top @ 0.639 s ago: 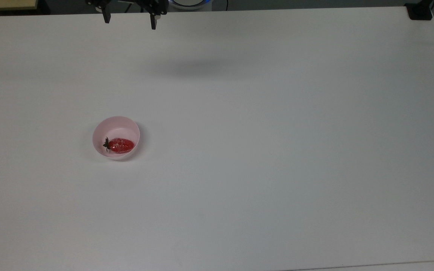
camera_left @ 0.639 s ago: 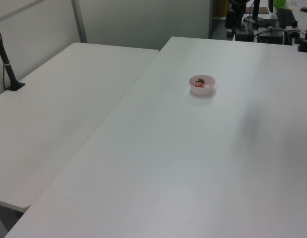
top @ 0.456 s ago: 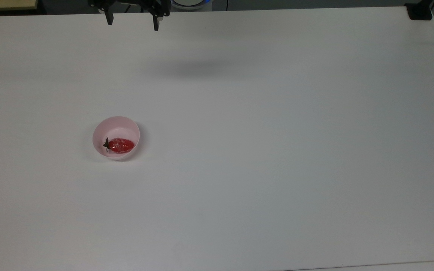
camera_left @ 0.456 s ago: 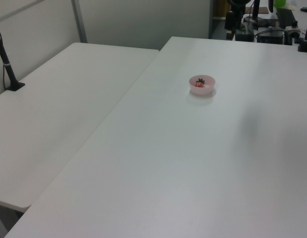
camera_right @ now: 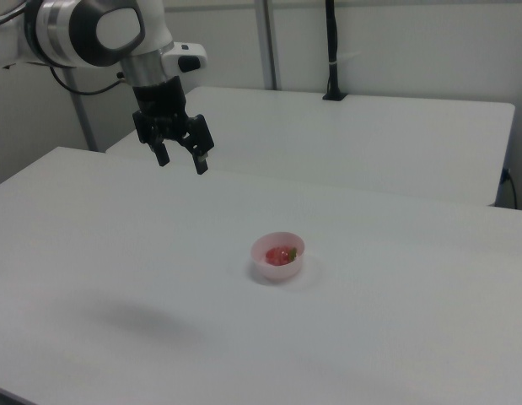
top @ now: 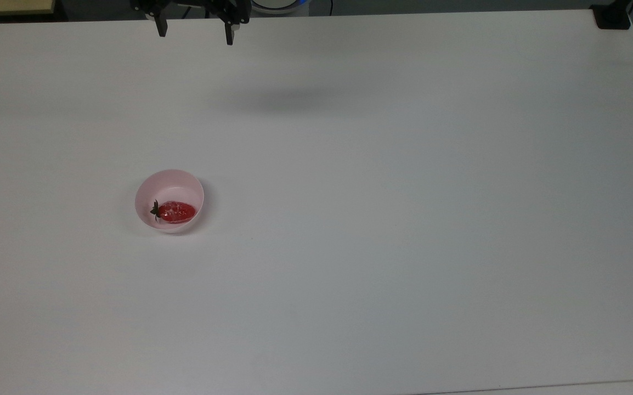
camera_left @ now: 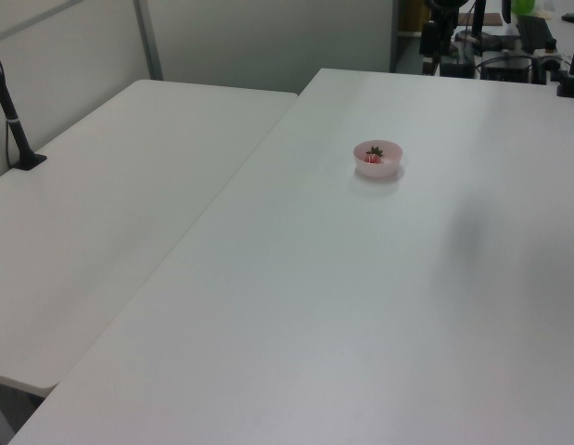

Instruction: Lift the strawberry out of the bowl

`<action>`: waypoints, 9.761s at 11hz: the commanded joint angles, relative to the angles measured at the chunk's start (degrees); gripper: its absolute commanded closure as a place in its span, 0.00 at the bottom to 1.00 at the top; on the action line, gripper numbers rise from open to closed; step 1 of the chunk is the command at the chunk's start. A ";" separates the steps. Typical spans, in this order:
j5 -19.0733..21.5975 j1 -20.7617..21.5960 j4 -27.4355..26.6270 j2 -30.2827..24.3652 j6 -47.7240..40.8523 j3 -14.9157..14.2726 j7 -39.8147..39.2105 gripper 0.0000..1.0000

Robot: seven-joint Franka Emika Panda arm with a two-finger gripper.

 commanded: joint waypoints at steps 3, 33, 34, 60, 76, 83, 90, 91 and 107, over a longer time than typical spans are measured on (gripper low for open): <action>0.52 -1.38 0.07 1.58 -0.86 0.43 -1.16 0.00; 5.26 -9.04 0.95 28.84 32.81 0.34 44.09 0.33; 5.17 -9.04 0.95 29.01 32.89 0.34 44.09 0.33; 1.66 -12.01 0.77 19.54 23.62 1.66 33.07 0.58; -2.39 -23.36 7.45 34.11 32.28 1.05 -21.22 0.38; -1.33 -22.75 7.19 26.58 27.22 1.75 -12.96 0.00; -1.15 -10.55 5.97 7.76 -1.10 1.66 6.91 0.00; -0.11 -8.44 4.92 5.57 -1.12 1.05 8.65 0.00; 3.33 2.92 0.51 0.09 0.02 -5.37 2.52 0.00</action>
